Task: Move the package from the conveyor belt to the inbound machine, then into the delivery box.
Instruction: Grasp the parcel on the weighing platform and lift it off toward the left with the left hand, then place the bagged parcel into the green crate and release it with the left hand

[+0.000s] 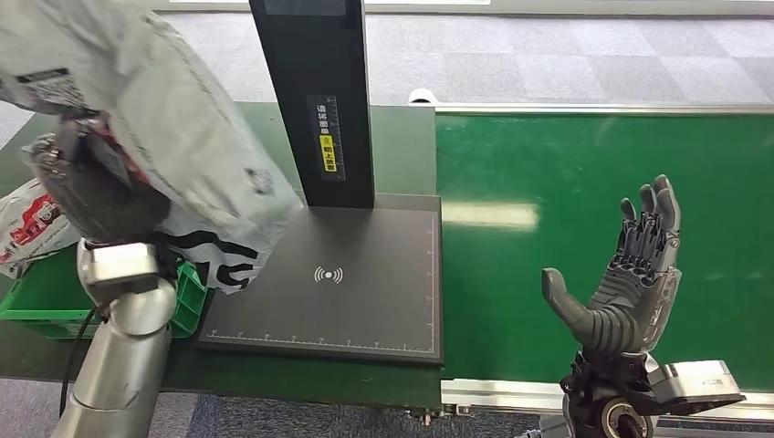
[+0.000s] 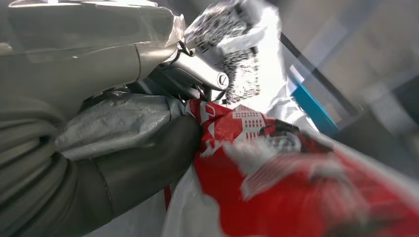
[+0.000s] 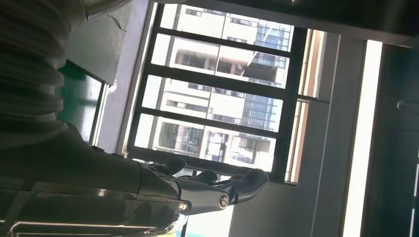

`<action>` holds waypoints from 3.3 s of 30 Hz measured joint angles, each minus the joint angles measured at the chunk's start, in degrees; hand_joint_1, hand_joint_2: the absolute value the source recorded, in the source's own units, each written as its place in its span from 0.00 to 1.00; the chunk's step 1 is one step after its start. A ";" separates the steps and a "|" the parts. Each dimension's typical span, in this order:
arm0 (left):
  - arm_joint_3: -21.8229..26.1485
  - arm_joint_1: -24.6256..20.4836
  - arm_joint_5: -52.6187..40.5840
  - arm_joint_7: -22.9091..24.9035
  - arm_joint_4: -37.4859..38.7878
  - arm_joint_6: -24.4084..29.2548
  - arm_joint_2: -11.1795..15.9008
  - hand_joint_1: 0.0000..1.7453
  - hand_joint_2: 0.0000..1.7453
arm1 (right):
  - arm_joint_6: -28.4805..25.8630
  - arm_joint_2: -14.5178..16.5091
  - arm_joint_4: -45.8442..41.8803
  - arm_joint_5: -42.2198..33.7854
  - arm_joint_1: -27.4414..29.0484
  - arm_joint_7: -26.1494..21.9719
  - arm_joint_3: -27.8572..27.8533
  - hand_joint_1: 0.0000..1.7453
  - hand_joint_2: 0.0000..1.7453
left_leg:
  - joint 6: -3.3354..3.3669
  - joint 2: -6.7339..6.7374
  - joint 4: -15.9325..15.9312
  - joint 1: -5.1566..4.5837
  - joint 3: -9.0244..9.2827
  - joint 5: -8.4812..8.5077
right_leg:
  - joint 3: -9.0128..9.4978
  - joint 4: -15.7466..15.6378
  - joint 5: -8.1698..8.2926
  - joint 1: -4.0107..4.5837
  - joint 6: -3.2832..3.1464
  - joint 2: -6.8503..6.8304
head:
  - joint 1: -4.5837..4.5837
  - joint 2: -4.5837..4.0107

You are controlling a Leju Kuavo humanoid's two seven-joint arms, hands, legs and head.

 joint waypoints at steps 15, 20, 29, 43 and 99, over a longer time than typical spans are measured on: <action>16.61 -9.55 0.26 4.72 8.86 1.29 1.59 1.00 1.00 | -0.33 1.32 0.29 0.00 -1.45 1.09 0.11 0.00 1.00 | -0.03 -0.10 0.01 -0.01 -0.02 0.26 | -0.01 0.03 0.19 -0.01 -0.03 -0.08 | 0.00 0.00; 20.08 -15.28 -7.33 7.48 20.54 1.40 2.60 1.00 1.00 | -0.24 1.77 0.29 0.14 -1.29 1.29 0.13 0.00 1.00 | -0.05 -0.04 0.01 0.03 -0.01 0.28 | -0.03 0.05 0.23 0.04 -0.07 -0.04 | 0.00 0.00; 21.99 -26.24 -28.25 24.17 44.27 1.09 6.86 1.00 1.00 | 0.45 2.04 0.29 0.13 -1.44 2.09 0.12 0.00 1.00 | -0.05 0.04 0.01 0.03 -0.02 0.29 | -0.06 0.06 0.25 0.04 -0.07 0.01 | 0.02 0.00; 18.38 -33.04 -44.11 40.01 69.29 -9.10 12.16 1.00 1.00 | 0.95 1.92 0.29 -0.23 -1.67 2.93 0.10 0.00 1.00 | -0.06 0.05 0.01 0.02 -0.07 0.28 | -0.10 0.06 0.25 0.04 -0.07 0.04 | 0.02 0.00; 55.42 -33.20 -4.18 -1.53 69.74 1.06 7.04 0.00 1.00 | -0.95 0.69 2.21 -1.08 -0.55 2.96 1.20 0.00 1.00 | -0.06 0.02 0.02 0.02 -0.07 0.29 | -0.12 0.06 0.25 0.04 -0.07 0.02 | 0.02 0.00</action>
